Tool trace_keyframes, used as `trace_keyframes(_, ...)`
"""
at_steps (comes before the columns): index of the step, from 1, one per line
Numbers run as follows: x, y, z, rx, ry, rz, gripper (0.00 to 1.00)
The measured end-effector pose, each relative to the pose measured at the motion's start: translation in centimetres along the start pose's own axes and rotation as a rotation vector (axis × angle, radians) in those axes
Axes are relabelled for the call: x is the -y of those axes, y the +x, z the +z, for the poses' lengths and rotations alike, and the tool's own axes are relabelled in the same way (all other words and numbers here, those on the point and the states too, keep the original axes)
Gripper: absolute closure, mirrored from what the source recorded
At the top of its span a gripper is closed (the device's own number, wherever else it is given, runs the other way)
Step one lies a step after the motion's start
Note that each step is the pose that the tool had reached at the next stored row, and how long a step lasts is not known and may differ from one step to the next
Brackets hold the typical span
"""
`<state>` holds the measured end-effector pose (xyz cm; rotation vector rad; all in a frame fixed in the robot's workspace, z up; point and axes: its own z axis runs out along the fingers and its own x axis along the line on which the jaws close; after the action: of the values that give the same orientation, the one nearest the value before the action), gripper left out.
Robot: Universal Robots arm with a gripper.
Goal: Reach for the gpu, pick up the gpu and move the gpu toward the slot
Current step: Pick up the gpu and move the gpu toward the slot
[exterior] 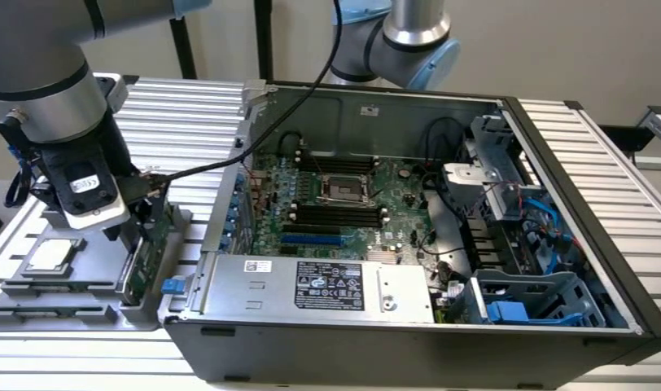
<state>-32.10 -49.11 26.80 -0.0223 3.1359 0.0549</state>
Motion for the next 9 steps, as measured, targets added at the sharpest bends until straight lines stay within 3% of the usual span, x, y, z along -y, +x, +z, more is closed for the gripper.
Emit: trace_keyframes(9, 0.09, 0.0, 1.66, 0.0007, 0.0001, 0.003, 0.52)
